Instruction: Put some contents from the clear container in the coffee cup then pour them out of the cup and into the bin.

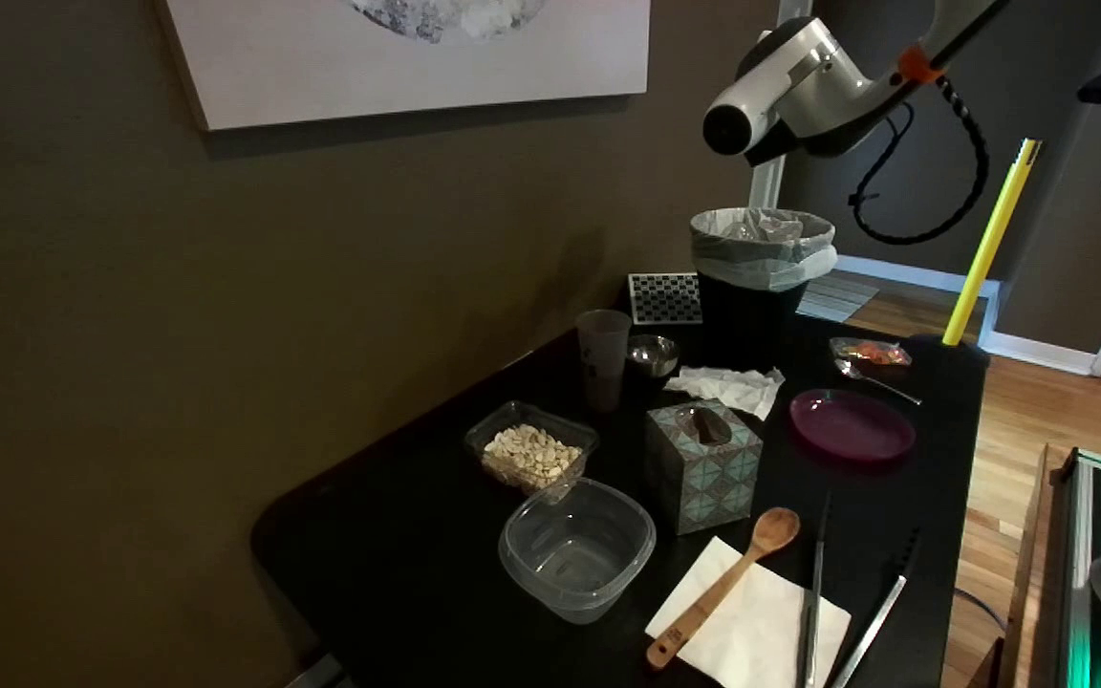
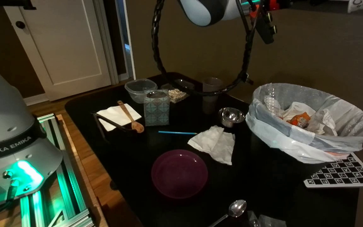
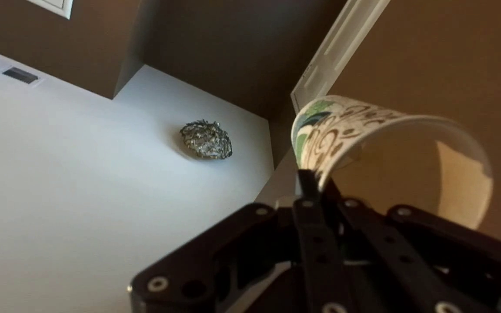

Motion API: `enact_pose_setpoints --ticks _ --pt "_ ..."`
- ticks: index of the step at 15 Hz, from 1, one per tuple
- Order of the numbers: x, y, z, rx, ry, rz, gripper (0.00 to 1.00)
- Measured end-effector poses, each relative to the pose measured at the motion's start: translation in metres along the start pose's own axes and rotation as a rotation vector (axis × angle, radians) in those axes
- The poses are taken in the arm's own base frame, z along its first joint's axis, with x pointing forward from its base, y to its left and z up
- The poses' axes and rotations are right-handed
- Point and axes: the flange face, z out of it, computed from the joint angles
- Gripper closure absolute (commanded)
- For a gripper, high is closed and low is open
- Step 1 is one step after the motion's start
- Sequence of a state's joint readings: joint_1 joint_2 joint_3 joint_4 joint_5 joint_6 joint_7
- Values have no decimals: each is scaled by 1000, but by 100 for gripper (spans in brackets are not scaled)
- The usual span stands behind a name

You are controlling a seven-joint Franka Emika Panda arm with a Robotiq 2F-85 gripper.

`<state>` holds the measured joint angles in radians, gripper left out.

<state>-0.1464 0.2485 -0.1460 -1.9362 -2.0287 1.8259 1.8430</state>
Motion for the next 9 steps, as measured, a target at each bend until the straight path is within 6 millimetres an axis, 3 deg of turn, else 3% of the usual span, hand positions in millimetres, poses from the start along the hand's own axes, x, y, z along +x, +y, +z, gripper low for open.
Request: enact_pose_setpoints --ticks 9 --pt "7 10 -8 -31 205 -49 99"
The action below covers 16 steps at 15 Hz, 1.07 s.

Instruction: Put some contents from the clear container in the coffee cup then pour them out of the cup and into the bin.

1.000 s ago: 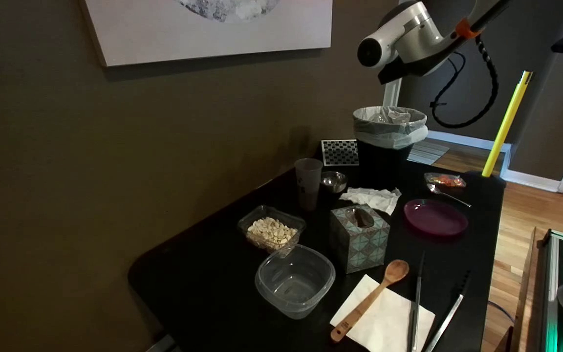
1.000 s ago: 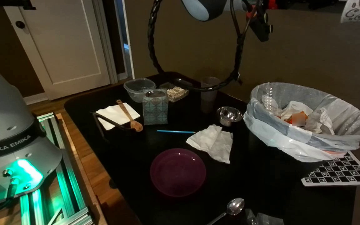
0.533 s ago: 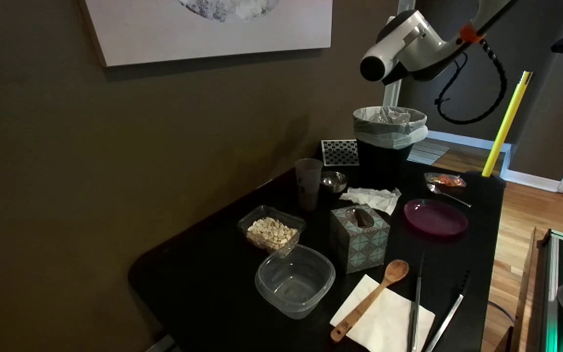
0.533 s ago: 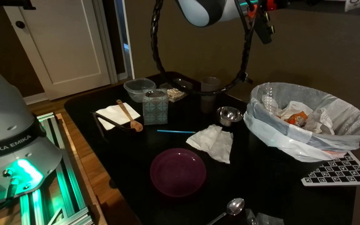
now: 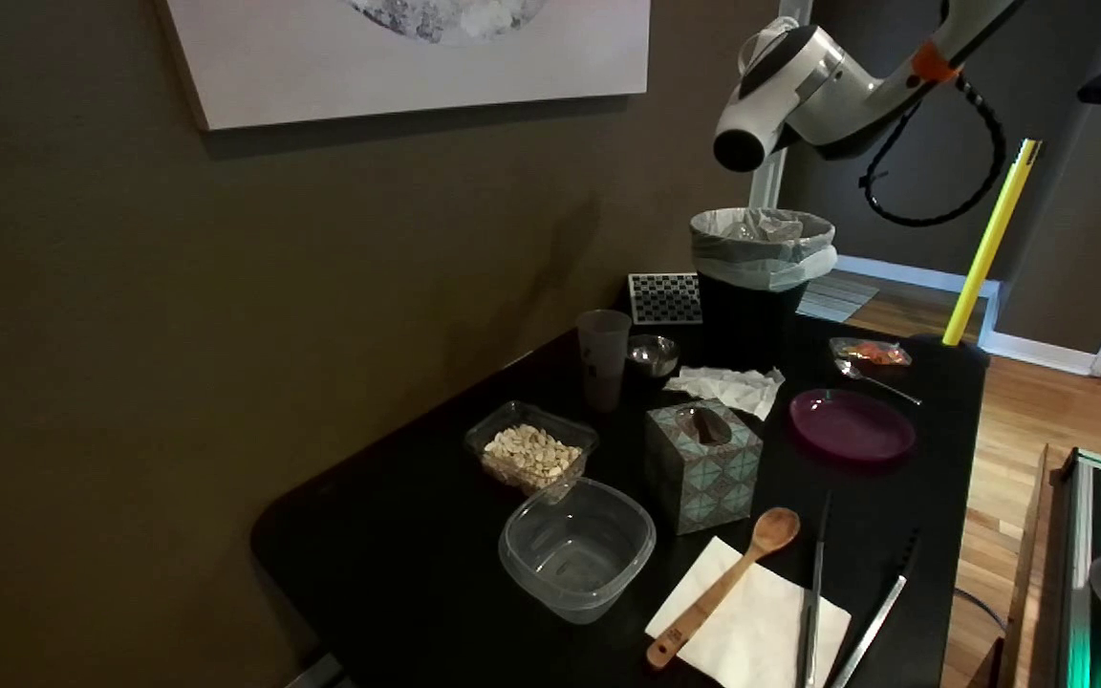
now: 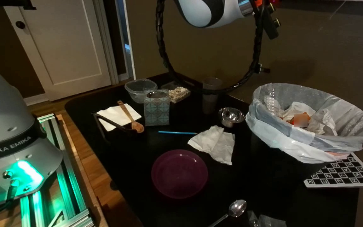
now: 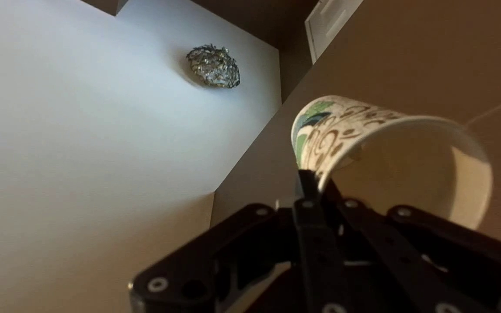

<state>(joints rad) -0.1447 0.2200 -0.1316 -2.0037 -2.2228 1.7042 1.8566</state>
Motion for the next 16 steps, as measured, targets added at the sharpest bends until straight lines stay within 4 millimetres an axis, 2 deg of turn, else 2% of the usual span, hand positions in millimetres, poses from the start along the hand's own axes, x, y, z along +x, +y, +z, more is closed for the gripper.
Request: enact_pose_setpoints --ticks 10,16 --pt "-4 24 2 -76 121 -66 99" --pt "-24 26 6 -44 257 -189 99"
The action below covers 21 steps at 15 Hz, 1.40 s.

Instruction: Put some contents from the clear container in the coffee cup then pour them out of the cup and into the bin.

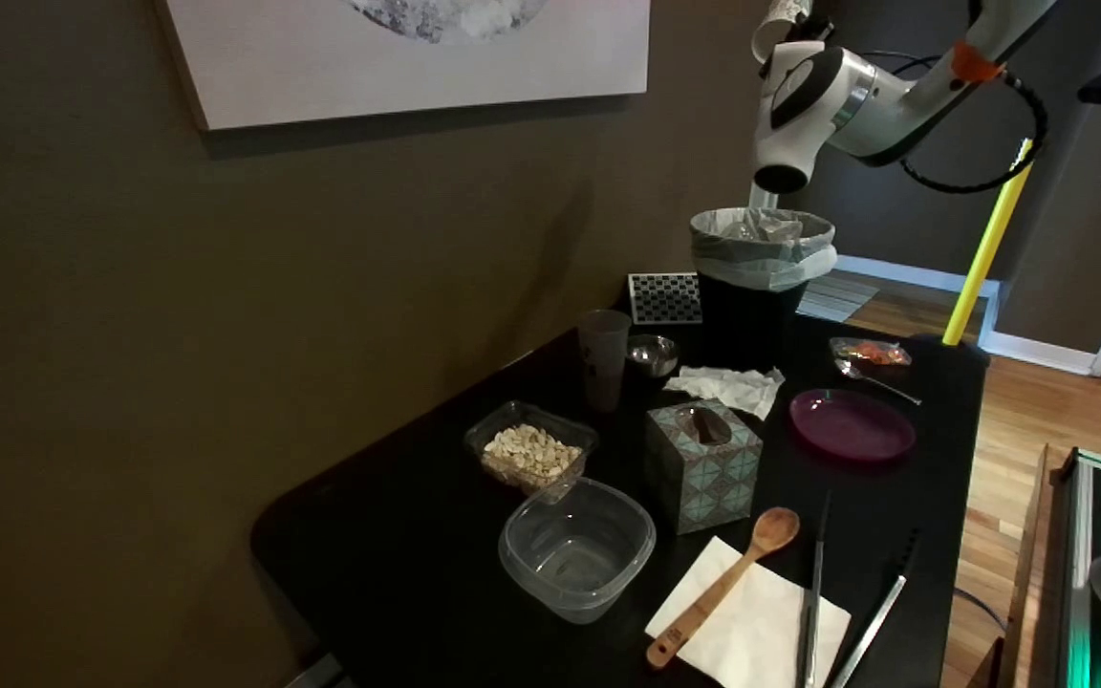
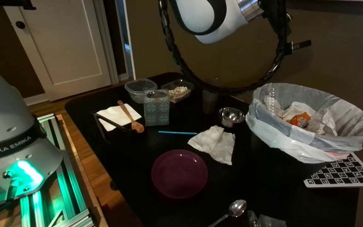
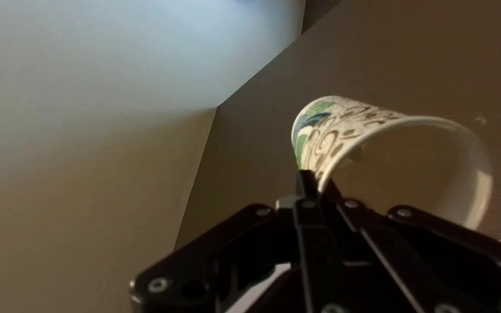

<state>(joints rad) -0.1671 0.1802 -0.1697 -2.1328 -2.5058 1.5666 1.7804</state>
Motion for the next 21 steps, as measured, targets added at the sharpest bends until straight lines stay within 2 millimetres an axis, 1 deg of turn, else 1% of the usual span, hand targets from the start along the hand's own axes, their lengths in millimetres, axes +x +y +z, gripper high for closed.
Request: enact_pose_setpoints --ticks 2,6,8,9,11,14,17,19,21 --pt "-2 -2 -3 4 17 -31 99" --pt "22 -15 -26 -24 107 -64 99" --pt "26 -19 -32 -45 154 -69 99" --pt "26 -19 -32 -65 176 -61 99" --pt "20 -15 -24 -115 202 -47 99" --pt "5 3 -3 -247 209 -58 99" --pt "-15 20 13 -387 175 -91 99" --pt "-28 25 19 -435 154 -122 99" --pt "-39 26 22 -451 120 -145 99"
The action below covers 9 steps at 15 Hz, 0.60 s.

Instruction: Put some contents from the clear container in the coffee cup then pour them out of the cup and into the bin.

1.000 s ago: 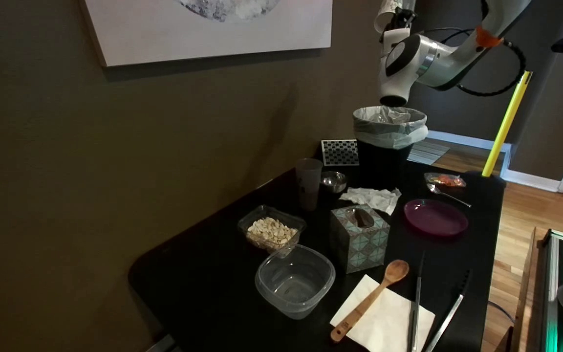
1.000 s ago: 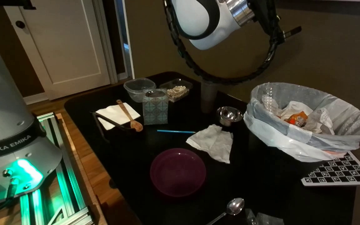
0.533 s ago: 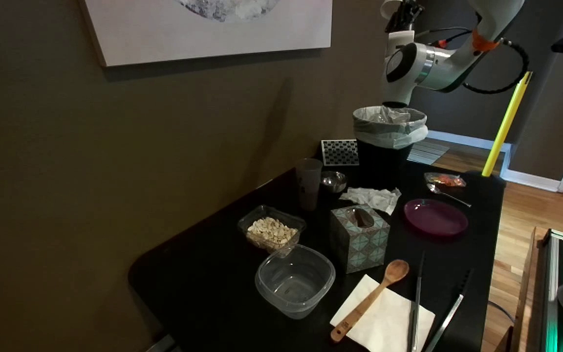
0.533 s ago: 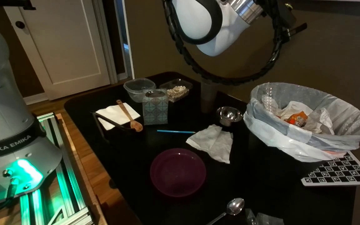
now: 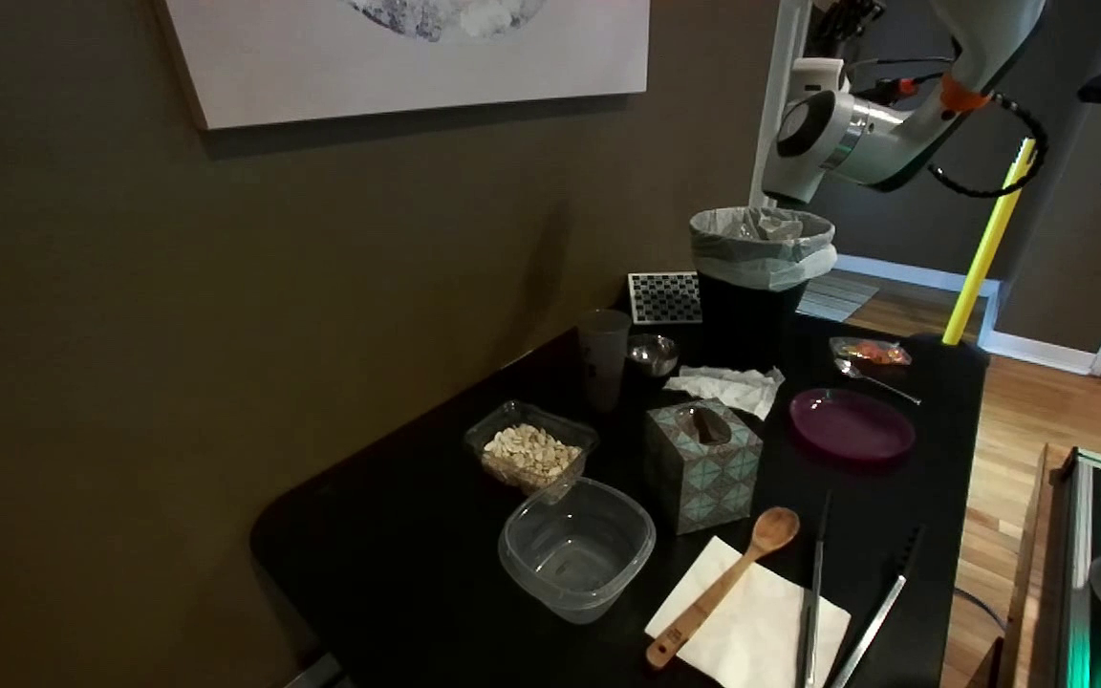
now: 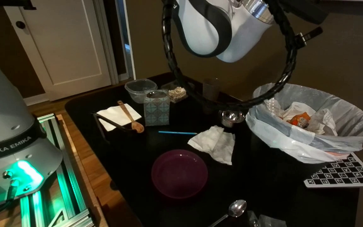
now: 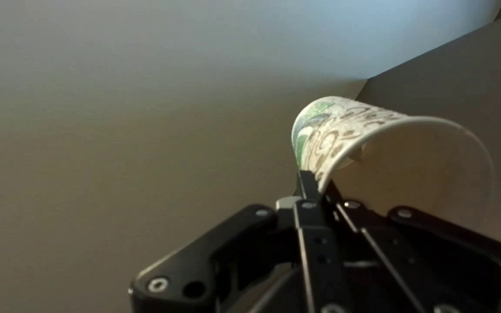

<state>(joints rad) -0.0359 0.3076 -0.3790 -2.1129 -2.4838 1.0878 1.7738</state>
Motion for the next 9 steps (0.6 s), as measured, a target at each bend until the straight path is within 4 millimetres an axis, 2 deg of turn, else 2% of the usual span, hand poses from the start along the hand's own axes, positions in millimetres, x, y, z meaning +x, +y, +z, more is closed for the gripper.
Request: enact_pose_setpoints --ticks 5,9 --pt "-11 -10 -6 56 -188 -76 99" --pt "-8 -17 -4 98 -370 -103 99"
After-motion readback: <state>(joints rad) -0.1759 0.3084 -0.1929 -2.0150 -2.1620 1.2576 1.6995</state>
